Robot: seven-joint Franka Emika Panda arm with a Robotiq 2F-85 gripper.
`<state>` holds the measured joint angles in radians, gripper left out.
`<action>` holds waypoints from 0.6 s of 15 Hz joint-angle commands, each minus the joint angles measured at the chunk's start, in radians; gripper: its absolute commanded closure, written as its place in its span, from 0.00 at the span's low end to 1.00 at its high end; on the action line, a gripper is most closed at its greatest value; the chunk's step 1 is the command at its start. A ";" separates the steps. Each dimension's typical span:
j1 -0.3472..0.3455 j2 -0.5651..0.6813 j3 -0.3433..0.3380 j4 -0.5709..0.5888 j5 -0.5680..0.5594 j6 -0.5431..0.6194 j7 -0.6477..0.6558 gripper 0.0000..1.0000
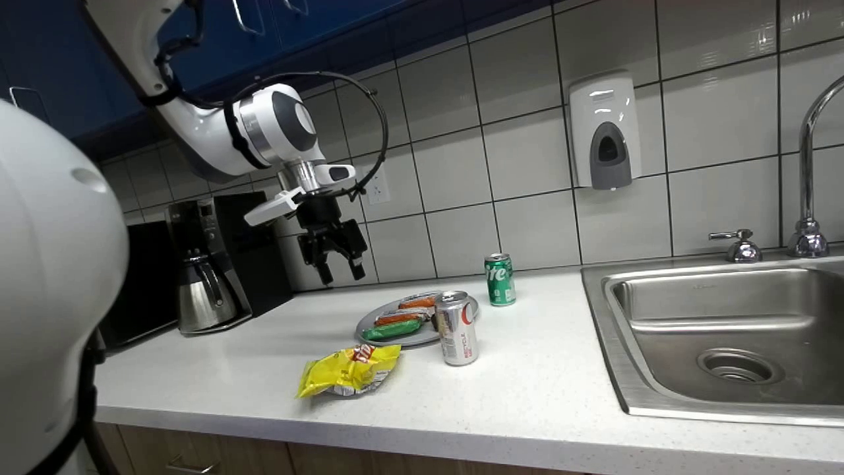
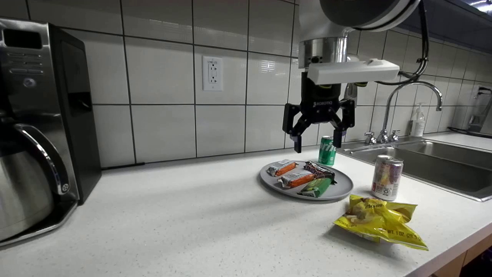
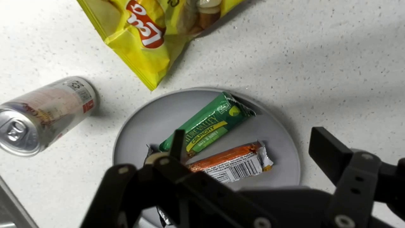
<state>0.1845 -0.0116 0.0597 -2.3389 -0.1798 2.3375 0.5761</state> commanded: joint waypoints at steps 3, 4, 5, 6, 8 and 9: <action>-0.031 -0.130 0.022 -0.082 0.055 -0.065 -0.195 0.00; -0.033 -0.147 0.022 -0.091 0.054 -0.088 -0.213 0.00; -0.036 -0.164 0.023 -0.101 0.049 -0.100 -0.222 0.00; -0.038 -0.183 0.023 -0.113 0.046 -0.111 -0.232 0.00; -0.043 -0.220 0.027 -0.134 0.034 -0.141 -0.236 0.00; -0.044 -0.241 0.029 -0.147 0.034 -0.149 -0.240 0.00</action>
<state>0.1735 -0.1592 0.0598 -2.4314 -0.1495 2.2339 0.3769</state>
